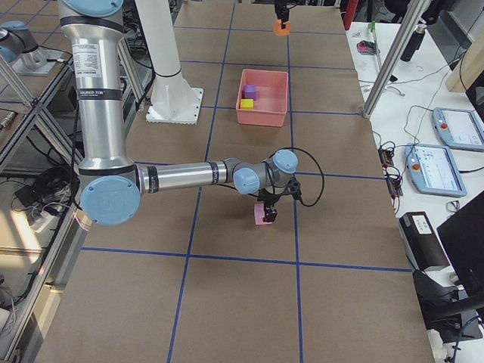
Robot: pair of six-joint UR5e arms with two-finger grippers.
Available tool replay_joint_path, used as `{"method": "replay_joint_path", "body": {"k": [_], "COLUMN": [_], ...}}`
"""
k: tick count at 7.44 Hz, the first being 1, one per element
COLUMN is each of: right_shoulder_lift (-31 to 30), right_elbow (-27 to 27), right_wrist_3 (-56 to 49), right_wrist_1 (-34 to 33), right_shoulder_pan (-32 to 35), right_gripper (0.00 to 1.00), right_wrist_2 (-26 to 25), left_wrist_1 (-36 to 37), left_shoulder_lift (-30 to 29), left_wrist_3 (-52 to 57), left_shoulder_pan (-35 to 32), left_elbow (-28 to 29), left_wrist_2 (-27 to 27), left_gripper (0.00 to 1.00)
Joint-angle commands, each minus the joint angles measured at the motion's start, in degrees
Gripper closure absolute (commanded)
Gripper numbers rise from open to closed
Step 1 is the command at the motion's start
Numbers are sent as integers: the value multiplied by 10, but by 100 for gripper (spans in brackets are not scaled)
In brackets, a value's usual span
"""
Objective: Place blocks into pink bin with both arms
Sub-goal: 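Lift the orange cube with left gripper while right gripper grasps the pink cube, then drop the orange cube into the bin while right gripper carries pink cube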
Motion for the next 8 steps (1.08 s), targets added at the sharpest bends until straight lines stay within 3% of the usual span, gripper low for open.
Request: {"method": "replay_joint_path", "body": {"k": [1,2,4,5,7,8], "right_shoulder_lift": [0,3,3,11,36,74], "right_elbow": [3,10,65,105,154,158], "right_wrist_3": [-6,0,1,1,1,2], "right_wrist_1": [3,3,-12,-52,-96,-131], "right_shoulder_pan": [-1,-1,26,43,65,79], "right_gripper": [81,100,100,100,100,100], "right_wrist_2": [-7,-8,-1,9,24,59], "left_wrist_1": [0,0,0,0,0,-4], "left_shoulder_lift": [-1,-2,-23,-56,-118,-151], "left_wrist_3": [-2,-3,-51,-113,-192,-210], "left_shoulder_pan": [0,5,23,69,165,186], "left_elbow": [-2,-4,-11,-8,13,56], "left_wrist_2": [-1,-1,-6,3,74,95], "left_gripper": [100,100,100,100,100,100]}}
